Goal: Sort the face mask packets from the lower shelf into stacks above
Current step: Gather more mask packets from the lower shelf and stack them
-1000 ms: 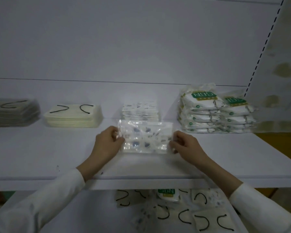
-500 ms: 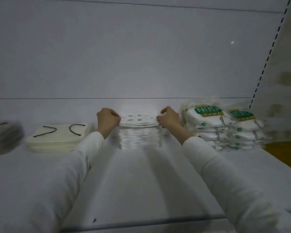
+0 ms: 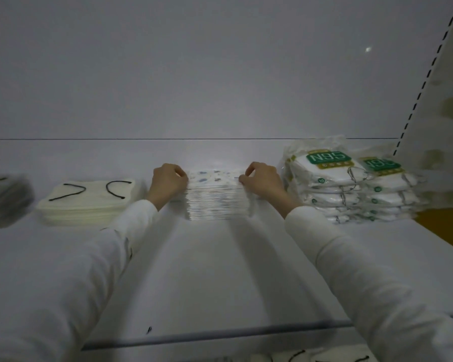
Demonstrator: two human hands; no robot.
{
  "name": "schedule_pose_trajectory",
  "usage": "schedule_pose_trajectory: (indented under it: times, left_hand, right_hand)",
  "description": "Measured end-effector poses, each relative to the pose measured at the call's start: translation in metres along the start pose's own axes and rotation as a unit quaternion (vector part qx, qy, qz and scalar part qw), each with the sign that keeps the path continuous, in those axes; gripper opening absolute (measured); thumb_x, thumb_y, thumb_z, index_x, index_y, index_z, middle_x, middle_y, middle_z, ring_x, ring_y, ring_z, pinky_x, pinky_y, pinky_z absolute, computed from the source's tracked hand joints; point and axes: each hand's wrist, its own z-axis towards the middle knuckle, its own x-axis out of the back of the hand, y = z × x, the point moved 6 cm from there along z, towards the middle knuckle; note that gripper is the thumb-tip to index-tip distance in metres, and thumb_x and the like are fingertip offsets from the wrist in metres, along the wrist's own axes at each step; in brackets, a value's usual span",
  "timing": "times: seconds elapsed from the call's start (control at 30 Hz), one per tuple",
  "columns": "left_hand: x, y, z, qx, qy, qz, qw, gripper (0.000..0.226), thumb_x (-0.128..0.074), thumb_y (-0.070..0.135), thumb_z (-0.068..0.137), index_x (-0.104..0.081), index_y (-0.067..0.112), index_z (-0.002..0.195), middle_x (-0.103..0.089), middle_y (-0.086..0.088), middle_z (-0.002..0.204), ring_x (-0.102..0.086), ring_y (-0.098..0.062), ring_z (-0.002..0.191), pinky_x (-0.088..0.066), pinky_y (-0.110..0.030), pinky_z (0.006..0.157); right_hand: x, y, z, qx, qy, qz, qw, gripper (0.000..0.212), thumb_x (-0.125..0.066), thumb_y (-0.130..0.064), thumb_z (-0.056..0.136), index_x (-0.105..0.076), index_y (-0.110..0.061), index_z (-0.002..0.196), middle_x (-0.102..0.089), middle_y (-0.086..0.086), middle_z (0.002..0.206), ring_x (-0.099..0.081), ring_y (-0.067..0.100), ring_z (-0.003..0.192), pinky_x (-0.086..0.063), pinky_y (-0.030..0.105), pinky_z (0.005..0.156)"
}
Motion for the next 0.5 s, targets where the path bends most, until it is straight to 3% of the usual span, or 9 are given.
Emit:
schedule_pose_trajectory:
  times: [0.1,0.3,0.5]
  left_hand:
    - [0.012,0.002,-0.001,-0.019,0.032,0.005,0.999,0.019,-0.057,0.014,0.088,-0.068,0.008,0.101,-0.068,-0.014,0.102,-0.058,-0.03,0.105,-0.038,-0.024,0.085]
    - [0.038,0.018,-0.016,-0.131,0.044,0.149,0.979,0.026,-0.052,0.017,0.09,-0.06,0.006,0.112,-0.06,-0.017,0.11,-0.052,-0.034,0.106,-0.041,-0.036,0.082]
    - [0.047,0.062,-0.056,-0.255,0.009,0.253,0.933,0.028,-0.052,0.031,0.09,-0.06,0.014,0.111,-0.065,-0.006,0.106,-0.057,-0.027,0.098,-0.039,-0.036,0.085]
  right_hand:
    - [0.011,-0.004,-0.001,0.015,0.033,0.003,0.999,0.041,-0.056,-0.039,0.089,-0.053,-0.015,0.122,-0.058,0.012,0.119,-0.053,0.029,0.109,-0.042,0.034,0.084]
    - [0.038,-0.021,-0.016,0.081,0.045,-0.06,0.994,0.046,-0.048,-0.036,0.094,-0.044,-0.013,0.133,-0.052,0.014,0.13,-0.046,0.033,0.119,-0.038,0.038,0.096]
    - [0.061,-0.046,-0.054,0.182,0.055,-0.168,0.967,0.048,-0.052,-0.037,0.092,-0.042,-0.014,0.133,-0.05,0.011,0.131,-0.048,0.031,0.117,-0.039,0.038,0.091]
